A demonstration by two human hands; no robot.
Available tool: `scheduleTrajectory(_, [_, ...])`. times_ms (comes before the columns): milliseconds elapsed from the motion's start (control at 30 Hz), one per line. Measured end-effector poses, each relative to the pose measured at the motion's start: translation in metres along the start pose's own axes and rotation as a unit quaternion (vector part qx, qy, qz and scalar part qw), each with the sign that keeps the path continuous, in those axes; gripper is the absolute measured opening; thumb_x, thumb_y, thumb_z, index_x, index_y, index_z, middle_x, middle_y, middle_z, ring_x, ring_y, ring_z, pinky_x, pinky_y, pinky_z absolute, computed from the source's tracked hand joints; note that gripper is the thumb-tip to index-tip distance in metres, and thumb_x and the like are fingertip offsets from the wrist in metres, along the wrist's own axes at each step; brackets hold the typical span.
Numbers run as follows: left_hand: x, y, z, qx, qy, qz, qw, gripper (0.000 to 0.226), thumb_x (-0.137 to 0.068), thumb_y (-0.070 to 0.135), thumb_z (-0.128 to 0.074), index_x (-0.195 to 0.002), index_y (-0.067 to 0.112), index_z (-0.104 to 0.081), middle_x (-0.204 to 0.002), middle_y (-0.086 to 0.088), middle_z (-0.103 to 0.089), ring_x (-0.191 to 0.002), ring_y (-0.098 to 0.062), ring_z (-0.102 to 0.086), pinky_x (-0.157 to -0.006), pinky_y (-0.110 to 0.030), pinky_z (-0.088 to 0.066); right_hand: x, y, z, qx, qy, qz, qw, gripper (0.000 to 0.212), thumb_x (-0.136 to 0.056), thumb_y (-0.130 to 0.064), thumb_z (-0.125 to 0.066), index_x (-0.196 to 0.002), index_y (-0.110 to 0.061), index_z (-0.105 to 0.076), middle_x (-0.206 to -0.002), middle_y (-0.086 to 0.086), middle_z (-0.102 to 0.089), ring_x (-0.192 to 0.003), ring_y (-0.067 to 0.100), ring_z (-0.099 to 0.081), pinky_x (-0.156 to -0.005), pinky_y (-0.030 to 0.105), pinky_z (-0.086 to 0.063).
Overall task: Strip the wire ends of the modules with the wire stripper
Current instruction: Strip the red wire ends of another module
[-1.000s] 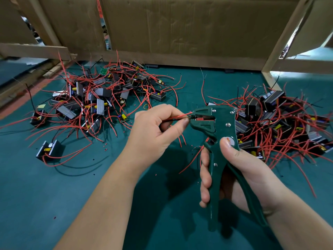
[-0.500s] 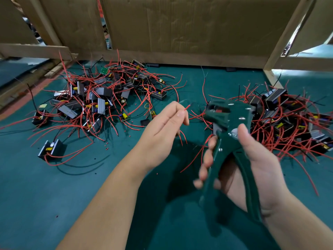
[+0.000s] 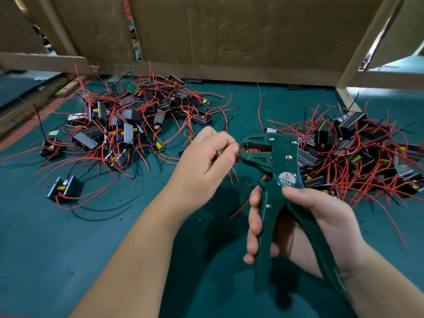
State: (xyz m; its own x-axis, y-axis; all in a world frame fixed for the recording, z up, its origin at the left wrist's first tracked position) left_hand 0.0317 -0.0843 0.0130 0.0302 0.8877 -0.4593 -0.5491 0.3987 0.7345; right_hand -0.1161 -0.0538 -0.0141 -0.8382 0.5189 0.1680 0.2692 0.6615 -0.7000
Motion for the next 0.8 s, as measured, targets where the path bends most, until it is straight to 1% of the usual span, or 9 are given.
scheduleTrajectory(233, [0.000,0.003,-0.002,0.008,-0.016,-0.004,1.000,0.022,-0.095,0.021,-0.044,-0.076,0.032,-0.046,-0.076,-0.003,-0.042,-0.074,-0.006,-0.039,-0.071,-0.015,-0.032,-0.001,0.000,0.004,0.032,0.034,0.006,0.999,0.046,-0.066,-0.046,-0.078,-0.088,-0.007,-0.066,-0.073,0.019,-0.060,-0.064,0.034,-0.063,-0.065,0.048,-0.053])
scheduleTrajectory(400, [0.000,0.004,-0.001,0.009,-0.020,-0.004,1.000,0.023,-0.095,0.020,-0.043,-0.075,0.031,-0.046,-0.076,-0.002,-0.040,-0.074,-0.006,-0.039,-0.071,-0.014,-0.032,-0.001,0.000,0.003,0.047,0.044,0.004,0.998,0.048,-0.068,-0.052,-0.076,-0.084,-0.008,-0.065,-0.070,0.018,-0.059,-0.061,0.034,-0.061,-0.062,0.047,-0.053])
scheduleTrajectory(533, [0.001,0.002,-0.001,0.002,-0.023,-0.007,1.000,0.020,-0.095,0.020,-0.044,-0.077,0.026,-0.050,-0.076,-0.001,-0.041,-0.075,-0.007,-0.041,-0.071,-0.013,-0.032,0.000,0.001,0.005,0.061,0.079,0.005,0.995,0.047,-0.073,-0.057,-0.059,-0.075,-0.010,-0.064,-0.064,0.016,-0.056,-0.055,0.032,-0.058,-0.057,0.044,-0.052])
scheduleTrajectory(633, [0.002,-0.002,-0.005,-0.018,-0.025,-0.016,0.999,0.016,-0.098,0.029,-0.040,-0.084,0.029,-0.047,-0.074,0.009,-0.041,-0.069,-0.005,-0.041,-0.066,-0.016,-0.032,0.000,0.000,0.003,0.073,0.127,0.012,0.989,0.050,-0.075,-0.059,-0.054,-0.070,-0.009,-0.060,-0.060,0.017,-0.052,-0.049,0.030,-0.055,-0.053,0.042,-0.051])
scheduleTrajectory(667, [0.002,-0.004,-0.006,-0.006,-0.024,-0.010,1.000,0.015,-0.099,0.035,-0.036,-0.088,0.030,-0.044,-0.073,0.012,-0.041,-0.066,-0.004,-0.040,-0.063,-0.017,-0.033,-0.001,0.001,0.003,0.078,0.151,0.017,0.985,0.055,-0.077,-0.062,-0.053,-0.070,-0.008,-0.058,-0.058,0.017,-0.051,-0.048,0.029,-0.054,-0.054,0.043,-0.051])
scheduleTrajectory(700, [0.003,-0.007,-0.007,0.014,-0.021,0.003,1.000,0.016,-0.098,0.042,-0.032,-0.093,0.030,-0.042,-0.073,0.015,-0.041,-0.063,-0.004,-0.040,-0.061,-0.019,-0.035,-0.007,-0.001,0.007,0.102,0.181,0.005,0.978,0.065,-0.076,-0.072,-0.046,-0.069,-0.007,-0.052,-0.058,0.016,-0.048,-0.048,0.025,-0.052,-0.057,0.045,-0.052])
scheduleTrajectory(733, [0.004,-0.010,-0.007,0.037,-0.015,0.016,0.999,0.019,-0.097,0.048,-0.029,-0.099,0.033,-0.040,-0.075,0.017,-0.041,-0.063,-0.003,-0.040,-0.061,-0.022,-0.037,-0.016,-0.004,0.013,0.143,0.214,0.001,0.966,0.075,-0.071,-0.083,-0.035,-0.067,-0.008,-0.044,-0.058,0.014,-0.043,-0.050,0.016,-0.051,-0.065,0.045,-0.053])
scheduleTrajectory(767, [0.005,-0.014,-0.007,0.062,-0.007,0.029,0.998,0.021,-0.095,0.053,-0.027,-0.103,0.038,-0.037,-0.076,0.018,-0.040,-0.064,-0.005,-0.040,-0.064,-0.026,-0.039,-0.014,-0.007,0.008,0.163,0.203,0.025,0.965,0.077,-0.067,-0.090,-0.030,-0.066,-0.013,-0.037,-0.060,0.010,-0.037,-0.051,0.005,-0.049,-0.072,0.038,-0.053])
scheduleTrajectory(800, [0.006,-0.017,-0.007,0.092,0.000,0.038,0.995,0.021,-0.093,0.058,-0.026,-0.105,0.043,-0.036,-0.077,0.019,-0.040,-0.064,-0.006,-0.039,-0.065,-0.030,-0.038,-0.009,-0.011,0.012,0.126,0.225,0.070,0.964,0.062,-0.082,-0.076,-0.036,-0.065,-0.017,-0.033,-0.063,0.007,-0.033,-0.041,0.001,-0.046,-0.066,0.021,-0.049])
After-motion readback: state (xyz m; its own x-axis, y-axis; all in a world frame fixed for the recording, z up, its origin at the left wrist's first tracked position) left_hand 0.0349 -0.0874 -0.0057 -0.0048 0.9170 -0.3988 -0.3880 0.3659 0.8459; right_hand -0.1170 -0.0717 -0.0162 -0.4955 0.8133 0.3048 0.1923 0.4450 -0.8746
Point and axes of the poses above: each hand's wrist, its own x-axis away from the middle knuckle, its own z-axis out of the back of the hand, y = z × x, the point moved 5 cm from there along -x, towards the middle knuckle
